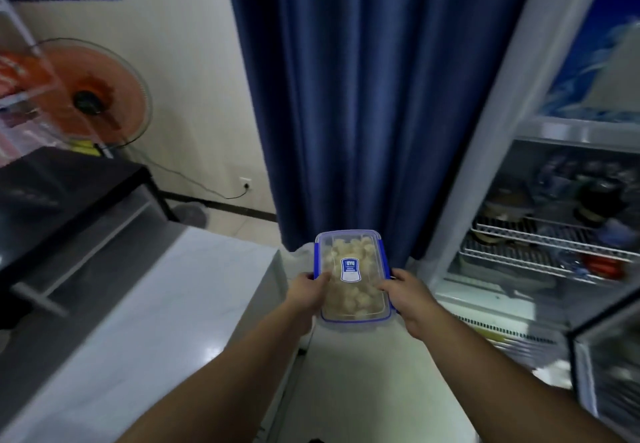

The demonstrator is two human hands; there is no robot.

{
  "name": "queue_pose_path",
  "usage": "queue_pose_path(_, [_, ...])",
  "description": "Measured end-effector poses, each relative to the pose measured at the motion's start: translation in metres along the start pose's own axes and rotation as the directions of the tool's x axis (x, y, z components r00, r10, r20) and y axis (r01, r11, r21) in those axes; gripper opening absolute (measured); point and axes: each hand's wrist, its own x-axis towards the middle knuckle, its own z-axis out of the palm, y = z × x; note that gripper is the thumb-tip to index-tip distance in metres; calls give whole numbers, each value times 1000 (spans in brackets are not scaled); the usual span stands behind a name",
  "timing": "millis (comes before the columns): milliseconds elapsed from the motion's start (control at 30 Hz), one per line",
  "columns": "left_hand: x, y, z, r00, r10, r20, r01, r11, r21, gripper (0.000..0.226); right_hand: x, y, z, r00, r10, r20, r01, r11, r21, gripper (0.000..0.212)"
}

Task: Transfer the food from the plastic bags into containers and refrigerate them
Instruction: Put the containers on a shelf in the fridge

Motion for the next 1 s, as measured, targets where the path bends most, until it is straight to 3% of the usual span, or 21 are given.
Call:
queue_pose_path(467, [-18,36,230,957,19,288,-87,971,222,24,5,30,-225,968,58,-245,-3,976,216,25])
queue_pose_path(833, [6,61,360,861,-51,505,-123,944,305,23,36,45,-327,883,171,-437,-7,936,351,35])
queue_pose_path(1000, [41,80,411,812,-58,580,-139,947,289,24,68,27,-359,820,213,-532,7,925,380,21])
